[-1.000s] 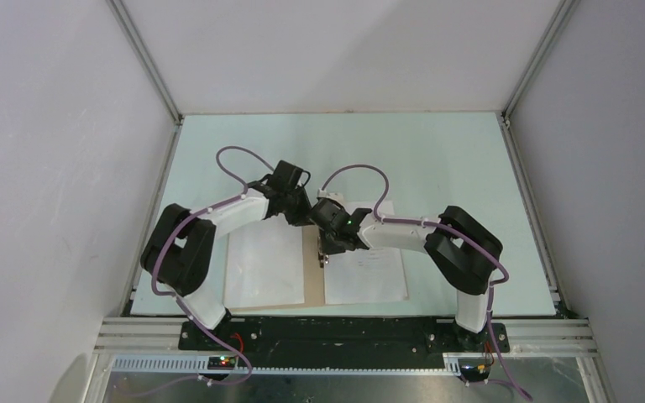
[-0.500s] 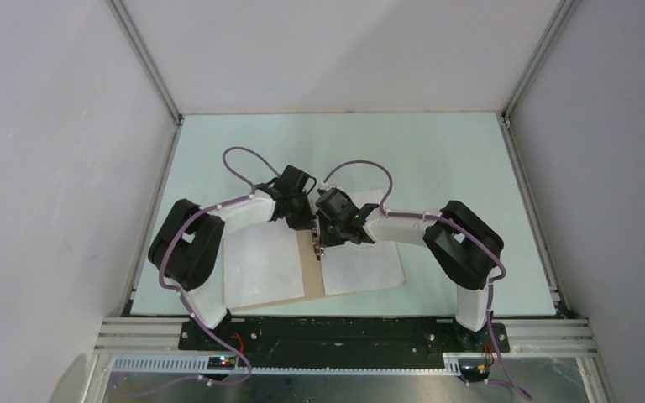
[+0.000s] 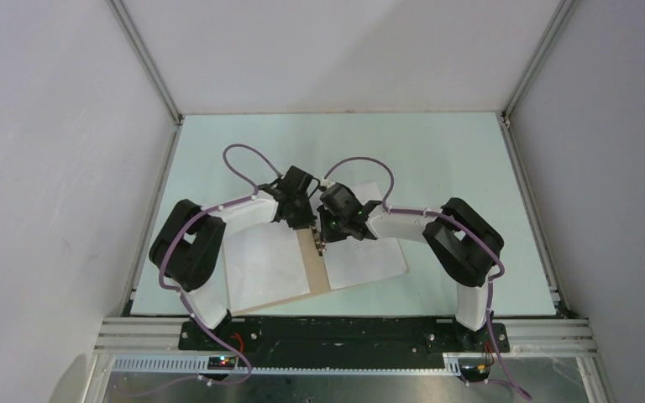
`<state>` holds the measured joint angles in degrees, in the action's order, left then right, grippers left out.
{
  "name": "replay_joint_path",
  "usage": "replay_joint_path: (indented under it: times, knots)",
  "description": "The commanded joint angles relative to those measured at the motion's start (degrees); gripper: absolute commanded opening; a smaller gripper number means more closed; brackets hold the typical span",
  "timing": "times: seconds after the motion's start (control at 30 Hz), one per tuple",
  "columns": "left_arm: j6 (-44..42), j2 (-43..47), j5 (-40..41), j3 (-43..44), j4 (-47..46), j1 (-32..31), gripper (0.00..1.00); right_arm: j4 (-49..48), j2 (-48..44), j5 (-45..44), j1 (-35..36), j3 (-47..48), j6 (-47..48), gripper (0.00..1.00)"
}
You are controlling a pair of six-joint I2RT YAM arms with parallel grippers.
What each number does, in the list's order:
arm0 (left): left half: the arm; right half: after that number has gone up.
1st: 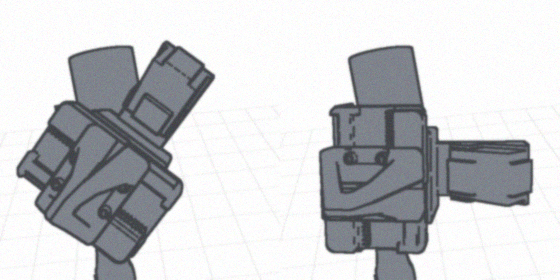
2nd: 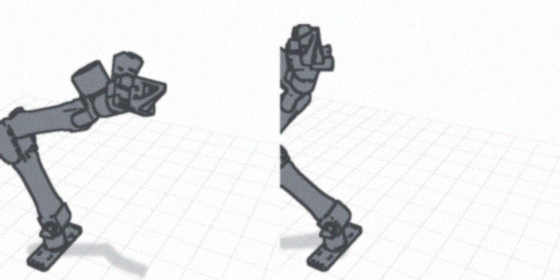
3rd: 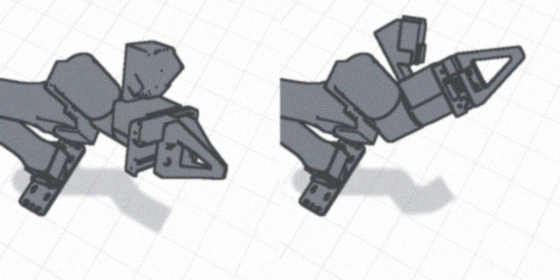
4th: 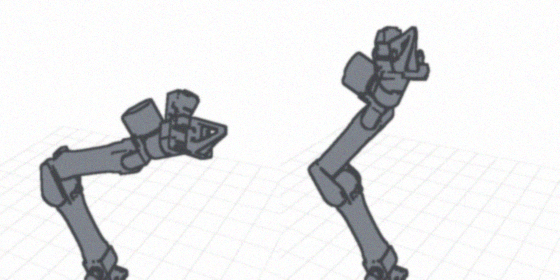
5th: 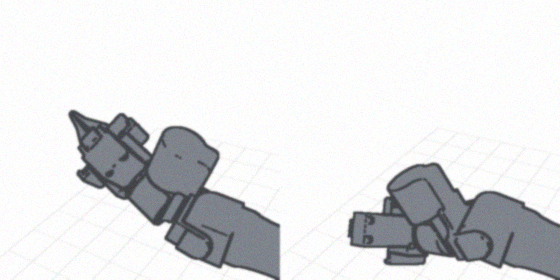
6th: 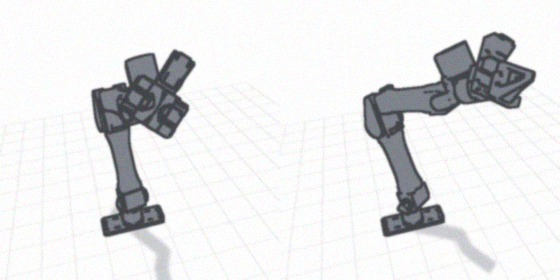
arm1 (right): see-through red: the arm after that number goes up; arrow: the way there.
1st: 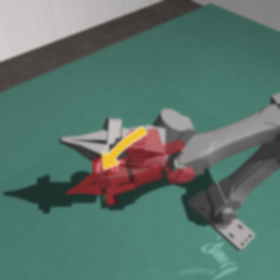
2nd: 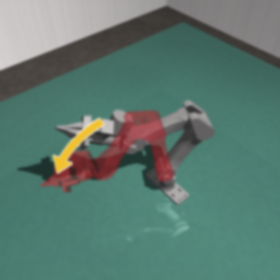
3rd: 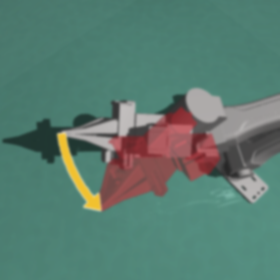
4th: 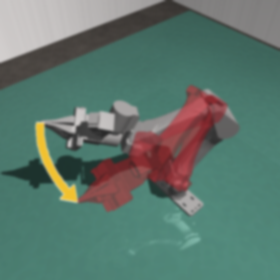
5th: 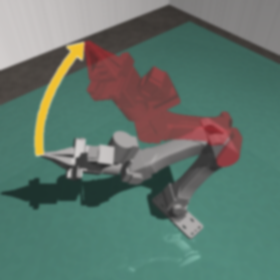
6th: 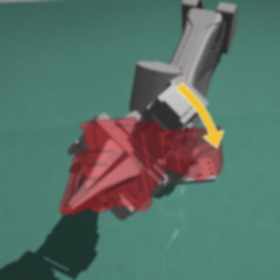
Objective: Put the files into the folder
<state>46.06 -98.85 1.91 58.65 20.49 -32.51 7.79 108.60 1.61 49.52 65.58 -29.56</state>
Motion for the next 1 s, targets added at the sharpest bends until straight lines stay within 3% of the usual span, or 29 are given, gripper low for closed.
replay_joint_path:
  times: [0.0, 0.63, 0.97]
  knots:
    - [-0.66, 1.11, 3.3, 1.41, 3.86, -0.22, 0.27, 2.5, 2.81, -3.51, -1.19, -1.56, 2.68, 0.13]
    - [1.23, -1.39, 2.5, 5.01, 3.93, -0.31, 0.27, 2.28, 3.2, -2.55, -1.18, -1.58, 2.76, 0.12]
    - [1.25, -3.87, 5.67, 4.32, 3.96, -1.38, 0.22, 2.38, 3.11, -2.66, -1.37, -1.6, 2.93, 0.11]
